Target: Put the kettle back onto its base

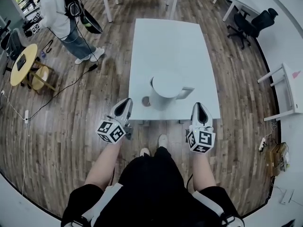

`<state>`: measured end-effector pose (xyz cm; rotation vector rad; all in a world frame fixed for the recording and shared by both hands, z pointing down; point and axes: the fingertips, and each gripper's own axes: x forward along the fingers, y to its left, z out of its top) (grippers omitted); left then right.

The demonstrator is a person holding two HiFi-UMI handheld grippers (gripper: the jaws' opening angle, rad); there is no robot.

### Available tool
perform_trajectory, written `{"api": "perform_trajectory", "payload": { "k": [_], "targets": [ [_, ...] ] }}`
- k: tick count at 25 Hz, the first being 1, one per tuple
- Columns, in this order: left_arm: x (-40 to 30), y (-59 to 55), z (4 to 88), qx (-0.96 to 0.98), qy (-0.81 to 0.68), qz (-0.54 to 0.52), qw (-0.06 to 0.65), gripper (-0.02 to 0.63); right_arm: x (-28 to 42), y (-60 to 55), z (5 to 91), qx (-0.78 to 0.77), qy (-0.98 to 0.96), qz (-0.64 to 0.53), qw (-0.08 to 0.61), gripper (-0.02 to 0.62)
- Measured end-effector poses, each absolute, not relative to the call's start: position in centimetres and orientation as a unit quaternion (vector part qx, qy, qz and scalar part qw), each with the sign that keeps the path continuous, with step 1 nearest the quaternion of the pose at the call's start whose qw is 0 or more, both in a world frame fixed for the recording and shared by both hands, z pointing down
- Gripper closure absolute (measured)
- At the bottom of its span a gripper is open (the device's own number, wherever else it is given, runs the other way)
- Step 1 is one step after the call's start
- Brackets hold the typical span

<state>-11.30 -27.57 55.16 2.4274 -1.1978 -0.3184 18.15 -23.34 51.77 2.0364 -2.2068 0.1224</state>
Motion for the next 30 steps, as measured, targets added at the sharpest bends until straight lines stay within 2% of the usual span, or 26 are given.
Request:
{"api": "perform_trajectory", "payload": {
  "k": [11, 16, 30],
  "targets": [
    [-10.8, -24.3, 52.2, 0.883, -0.433, -0.099, 0.151, 0.611, 16.9, -21.8, 50.1, 0.647, -0.760, 0.038, 0.042, 0.589],
    [-10.0, -21.8, 51.0, 0.877, -0.455, -0.094, 0.123, 0.611, 16.6, -19.7, 49.4, 0.614, -0.787, 0.025, 0.051, 0.591],
    [-9.9, -16.6, 50.2, 0.855, -0.493, -0.115, 0.110, 0.611, 17.9, -16.0, 50.5, 0.594, -0.803, 0.034, 0.045, 0.591]
  ]
}}
